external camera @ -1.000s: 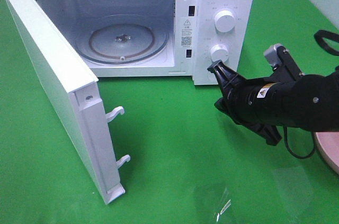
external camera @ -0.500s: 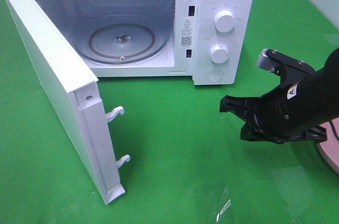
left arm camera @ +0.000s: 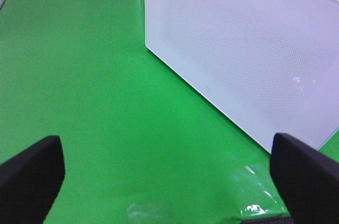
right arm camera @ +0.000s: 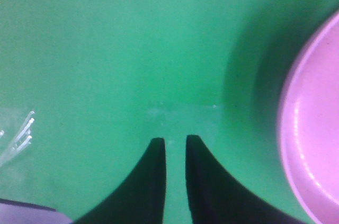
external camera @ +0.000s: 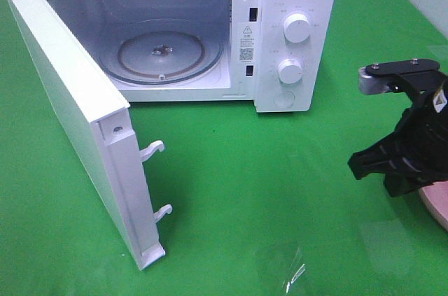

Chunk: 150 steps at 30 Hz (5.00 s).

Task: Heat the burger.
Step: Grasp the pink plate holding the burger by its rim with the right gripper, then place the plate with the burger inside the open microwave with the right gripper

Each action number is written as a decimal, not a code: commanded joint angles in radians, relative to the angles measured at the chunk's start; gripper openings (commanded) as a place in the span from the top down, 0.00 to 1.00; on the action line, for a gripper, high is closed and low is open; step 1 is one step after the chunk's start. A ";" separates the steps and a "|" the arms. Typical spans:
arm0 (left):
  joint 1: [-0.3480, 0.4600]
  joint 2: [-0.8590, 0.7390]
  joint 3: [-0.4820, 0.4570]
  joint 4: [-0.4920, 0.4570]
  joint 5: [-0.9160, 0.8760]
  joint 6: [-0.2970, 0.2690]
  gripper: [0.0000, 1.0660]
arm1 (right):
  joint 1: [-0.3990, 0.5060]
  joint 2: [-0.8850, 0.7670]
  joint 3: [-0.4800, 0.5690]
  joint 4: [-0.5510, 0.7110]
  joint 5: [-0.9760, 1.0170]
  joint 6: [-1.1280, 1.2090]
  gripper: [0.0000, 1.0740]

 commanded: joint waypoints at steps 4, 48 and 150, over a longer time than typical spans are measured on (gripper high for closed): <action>-0.005 -0.015 0.001 -0.005 -0.011 -0.002 0.08 | -0.067 -0.053 -0.004 -0.046 0.065 -0.130 0.60; -0.005 -0.015 0.001 -0.005 -0.011 -0.002 0.08 | -0.198 0.288 0.051 -0.178 -0.199 -0.085 0.20; -0.005 -0.015 0.001 -0.005 -0.011 -0.002 0.08 | 0.230 -0.187 0.168 -0.535 0.289 0.237 1.00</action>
